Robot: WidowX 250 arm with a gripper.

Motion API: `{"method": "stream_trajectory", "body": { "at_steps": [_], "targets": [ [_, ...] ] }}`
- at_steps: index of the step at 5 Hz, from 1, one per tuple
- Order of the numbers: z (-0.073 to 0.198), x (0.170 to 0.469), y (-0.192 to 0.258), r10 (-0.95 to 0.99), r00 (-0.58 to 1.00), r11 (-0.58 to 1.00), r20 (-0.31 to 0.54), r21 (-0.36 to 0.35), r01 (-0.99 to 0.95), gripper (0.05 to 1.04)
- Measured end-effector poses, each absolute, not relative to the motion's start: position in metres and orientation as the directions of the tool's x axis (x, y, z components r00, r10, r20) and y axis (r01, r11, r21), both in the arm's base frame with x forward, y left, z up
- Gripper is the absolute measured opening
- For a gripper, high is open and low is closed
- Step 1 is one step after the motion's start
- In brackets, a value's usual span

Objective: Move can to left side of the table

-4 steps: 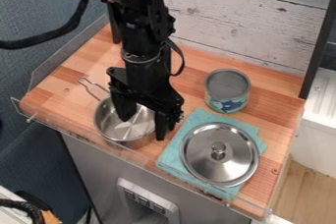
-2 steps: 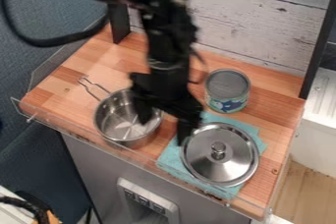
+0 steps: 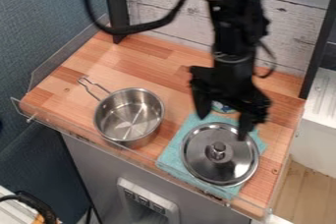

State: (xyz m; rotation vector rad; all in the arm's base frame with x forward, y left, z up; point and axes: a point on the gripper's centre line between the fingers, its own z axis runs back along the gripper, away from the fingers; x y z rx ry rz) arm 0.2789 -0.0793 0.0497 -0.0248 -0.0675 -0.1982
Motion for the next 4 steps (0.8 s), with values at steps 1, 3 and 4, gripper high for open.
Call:
{"method": "stream_trajectory", "body": {
  "at_steps": [1, 3, 4],
  "targets": [
    [0.042, 0.308, -0.100, -0.217, 0.972, 0.974, 0.089, -0.044, 0.221, 1.000],
    [0.018, 0.351, -0.111, -0.205, 0.974, 0.972, 0.091, -0.093, 0.214, 1.000],
    [0.018, 0.363, -0.108, -0.202, 0.974, 0.972, 0.104, -0.103, 0.212, 1.000]
  ]
}}
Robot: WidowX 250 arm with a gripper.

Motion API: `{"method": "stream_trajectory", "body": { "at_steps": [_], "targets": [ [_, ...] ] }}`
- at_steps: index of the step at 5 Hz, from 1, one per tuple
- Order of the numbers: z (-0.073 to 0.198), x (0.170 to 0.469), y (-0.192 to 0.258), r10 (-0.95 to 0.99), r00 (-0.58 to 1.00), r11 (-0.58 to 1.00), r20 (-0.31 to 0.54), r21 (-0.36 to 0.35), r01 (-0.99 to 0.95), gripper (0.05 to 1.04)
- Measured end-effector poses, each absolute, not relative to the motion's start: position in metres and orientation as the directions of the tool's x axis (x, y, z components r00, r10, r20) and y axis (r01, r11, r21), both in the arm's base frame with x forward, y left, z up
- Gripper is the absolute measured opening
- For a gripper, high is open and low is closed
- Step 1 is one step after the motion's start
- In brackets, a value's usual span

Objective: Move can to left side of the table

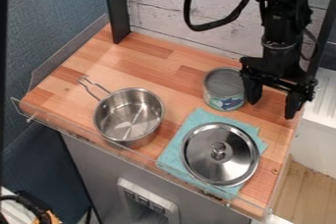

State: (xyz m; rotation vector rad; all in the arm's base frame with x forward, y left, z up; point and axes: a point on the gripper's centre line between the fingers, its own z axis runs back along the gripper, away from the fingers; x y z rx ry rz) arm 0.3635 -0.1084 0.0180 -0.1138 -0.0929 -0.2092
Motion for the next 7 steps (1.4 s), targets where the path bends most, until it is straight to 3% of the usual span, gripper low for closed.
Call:
{"method": "stream_trajectory", "body": {
  "at_steps": [3, 7],
  "targets": [
    [0.014, 0.361, -0.050, -0.161, 0.986, 0.982, 0.038, -0.091, 0.164, 1.000],
    [0.029, 0.374, 0.048, -0.004, 0.998, 0.996, 0.068, -0.092, 0.010, 1.000]
  ]
}}
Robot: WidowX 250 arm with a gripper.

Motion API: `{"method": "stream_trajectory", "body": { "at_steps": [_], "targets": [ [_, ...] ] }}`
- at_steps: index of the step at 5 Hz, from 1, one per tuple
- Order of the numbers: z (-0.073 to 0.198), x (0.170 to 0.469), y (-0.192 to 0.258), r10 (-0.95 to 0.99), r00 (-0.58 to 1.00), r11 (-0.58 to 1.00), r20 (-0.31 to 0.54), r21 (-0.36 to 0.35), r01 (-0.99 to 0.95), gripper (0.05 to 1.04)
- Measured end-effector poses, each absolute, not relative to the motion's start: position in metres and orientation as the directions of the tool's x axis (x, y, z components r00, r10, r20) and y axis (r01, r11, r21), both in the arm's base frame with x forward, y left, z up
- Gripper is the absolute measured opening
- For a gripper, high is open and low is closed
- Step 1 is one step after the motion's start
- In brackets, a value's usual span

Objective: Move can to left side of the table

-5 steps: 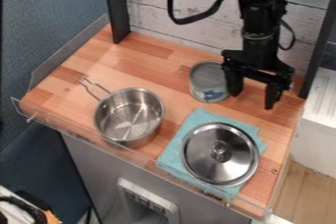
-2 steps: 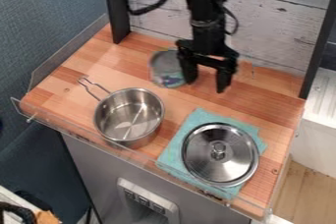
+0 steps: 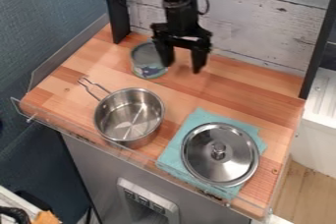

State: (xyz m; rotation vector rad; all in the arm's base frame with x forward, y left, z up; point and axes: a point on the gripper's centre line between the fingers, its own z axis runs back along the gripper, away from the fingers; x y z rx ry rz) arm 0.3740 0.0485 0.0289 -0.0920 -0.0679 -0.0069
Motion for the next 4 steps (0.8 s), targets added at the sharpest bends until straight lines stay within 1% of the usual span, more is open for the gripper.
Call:
{"method": "stream_trajectory", "body": {
  "at_steps": [1, 2, 3, 4],
  "targets": [
    [0.029, 0.371, 0.069, 0.040, 0.997, 0.997, 0.067, -0.072, -0.035, 1.000],
    [0.025, 0.362, 0.087, 0.072, 0.996, 0.995, 0.046, -0.072, -0.069, 1.000],
    [0.035, 0.357, 0.083, 0.045, 0.998, 0.996, 0.038, -0.081, -0.042, 1.000],
    [0.064, 0.353, 0.067, -0.019, 0.997, 0.999, 0.076, -0.050, 0.023, 1.000]
  ]
}}
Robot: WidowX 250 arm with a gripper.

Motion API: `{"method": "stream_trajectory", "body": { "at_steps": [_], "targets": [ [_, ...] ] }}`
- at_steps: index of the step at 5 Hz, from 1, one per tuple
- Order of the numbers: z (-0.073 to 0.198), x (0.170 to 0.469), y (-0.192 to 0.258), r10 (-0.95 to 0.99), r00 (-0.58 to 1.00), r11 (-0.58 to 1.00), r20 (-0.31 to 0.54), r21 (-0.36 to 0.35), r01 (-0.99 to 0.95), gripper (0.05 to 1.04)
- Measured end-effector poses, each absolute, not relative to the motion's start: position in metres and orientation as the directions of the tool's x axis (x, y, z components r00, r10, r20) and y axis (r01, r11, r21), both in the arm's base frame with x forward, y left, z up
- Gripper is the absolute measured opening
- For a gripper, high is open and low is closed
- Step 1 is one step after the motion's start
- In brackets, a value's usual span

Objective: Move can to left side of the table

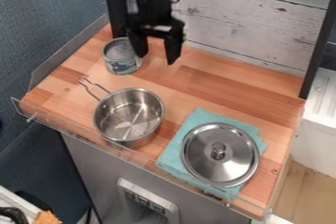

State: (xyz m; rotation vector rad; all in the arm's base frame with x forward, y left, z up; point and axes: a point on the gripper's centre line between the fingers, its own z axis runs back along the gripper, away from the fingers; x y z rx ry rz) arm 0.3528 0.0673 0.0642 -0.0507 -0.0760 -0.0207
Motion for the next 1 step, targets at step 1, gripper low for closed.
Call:
{"method": "stream_trajectory", "body": {
  "at_steps": [1],
  "targets": [
    [0.0961, 0.3446, 0.0552, -0.064, 0.993, 0.996, 0.103, 0.074, 0.057, 1.000]
  ]
}}
